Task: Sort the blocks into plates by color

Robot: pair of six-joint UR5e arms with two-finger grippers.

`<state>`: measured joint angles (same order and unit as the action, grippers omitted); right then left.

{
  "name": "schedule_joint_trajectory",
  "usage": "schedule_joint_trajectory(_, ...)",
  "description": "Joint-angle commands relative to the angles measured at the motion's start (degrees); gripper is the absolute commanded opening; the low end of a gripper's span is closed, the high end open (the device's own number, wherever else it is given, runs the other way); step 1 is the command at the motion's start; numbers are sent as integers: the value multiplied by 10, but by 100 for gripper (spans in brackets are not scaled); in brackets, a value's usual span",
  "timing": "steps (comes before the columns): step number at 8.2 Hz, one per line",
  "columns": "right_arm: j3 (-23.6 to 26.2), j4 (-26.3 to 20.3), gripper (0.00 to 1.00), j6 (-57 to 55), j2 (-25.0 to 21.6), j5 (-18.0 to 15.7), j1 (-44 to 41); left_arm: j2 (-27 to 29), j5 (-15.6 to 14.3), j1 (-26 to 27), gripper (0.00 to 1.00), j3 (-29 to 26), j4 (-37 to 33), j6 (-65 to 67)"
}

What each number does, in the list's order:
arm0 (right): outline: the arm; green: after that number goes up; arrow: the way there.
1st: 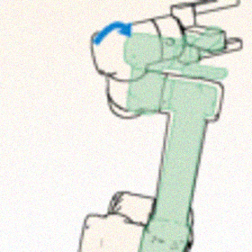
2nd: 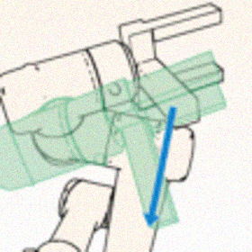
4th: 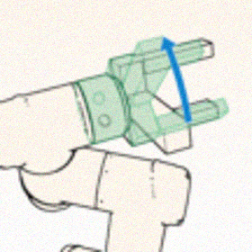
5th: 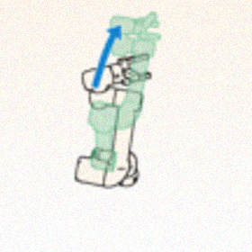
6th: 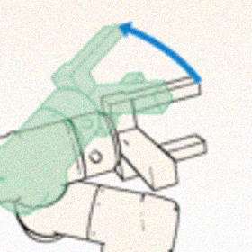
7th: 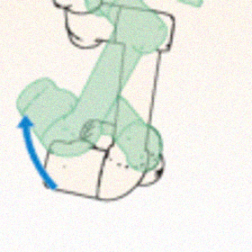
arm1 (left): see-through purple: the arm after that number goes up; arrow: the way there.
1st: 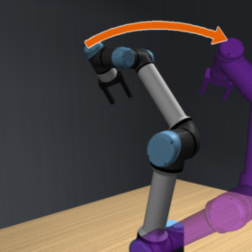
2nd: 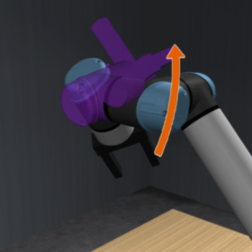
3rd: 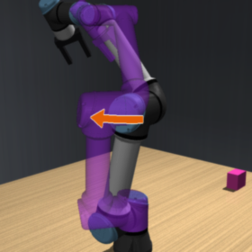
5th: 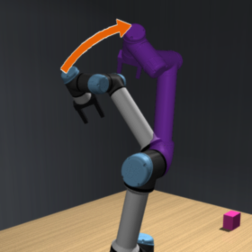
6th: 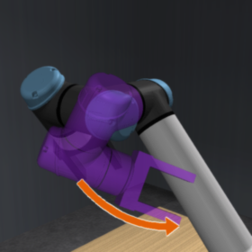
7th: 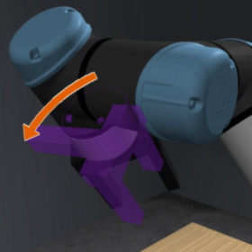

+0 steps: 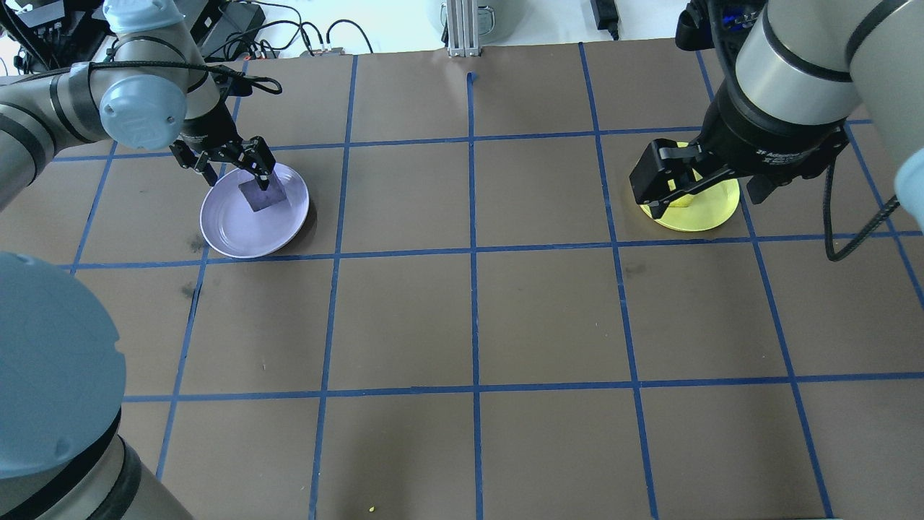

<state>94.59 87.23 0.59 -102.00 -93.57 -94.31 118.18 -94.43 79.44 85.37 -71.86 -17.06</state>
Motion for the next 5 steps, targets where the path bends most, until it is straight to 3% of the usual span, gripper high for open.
schedule_joint_trajectory(1,1,0,100,2,-3,1,0,-50,-2,2,100,-10,-7,3)
schedule_joint_trajectory(3,1,14,100,1,1,2,0,-105,-2,-3,100,-9,-10,2)
schedule_joint_trajectory(5,1,15,100,1,0,2,0,-136,-3,-6,100,-14,-64,5)
